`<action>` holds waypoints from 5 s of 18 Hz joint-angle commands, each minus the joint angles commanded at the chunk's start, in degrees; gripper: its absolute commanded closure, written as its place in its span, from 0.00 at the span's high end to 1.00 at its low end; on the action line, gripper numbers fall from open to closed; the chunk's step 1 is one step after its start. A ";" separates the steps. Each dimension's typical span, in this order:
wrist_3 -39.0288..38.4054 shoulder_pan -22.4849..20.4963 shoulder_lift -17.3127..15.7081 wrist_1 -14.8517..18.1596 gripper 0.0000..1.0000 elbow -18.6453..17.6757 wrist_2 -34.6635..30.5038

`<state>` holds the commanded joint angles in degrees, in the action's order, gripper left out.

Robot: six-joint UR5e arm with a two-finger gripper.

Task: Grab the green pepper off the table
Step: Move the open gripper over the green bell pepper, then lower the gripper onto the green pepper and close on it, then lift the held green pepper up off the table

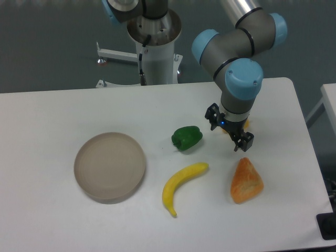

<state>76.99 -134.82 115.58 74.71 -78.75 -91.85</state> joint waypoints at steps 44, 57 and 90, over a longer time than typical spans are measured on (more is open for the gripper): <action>0.97 5.01 -2.20 -10.37 0.39 -18.90 5.01; 0.26 2.20 -6.33 -3.71 0.24 -11.53 2.64; 3.34 0.79 -0.35 3.34 0.21 3.34 2.72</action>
<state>80.33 -134.03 115.22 78.05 -75.41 -89.12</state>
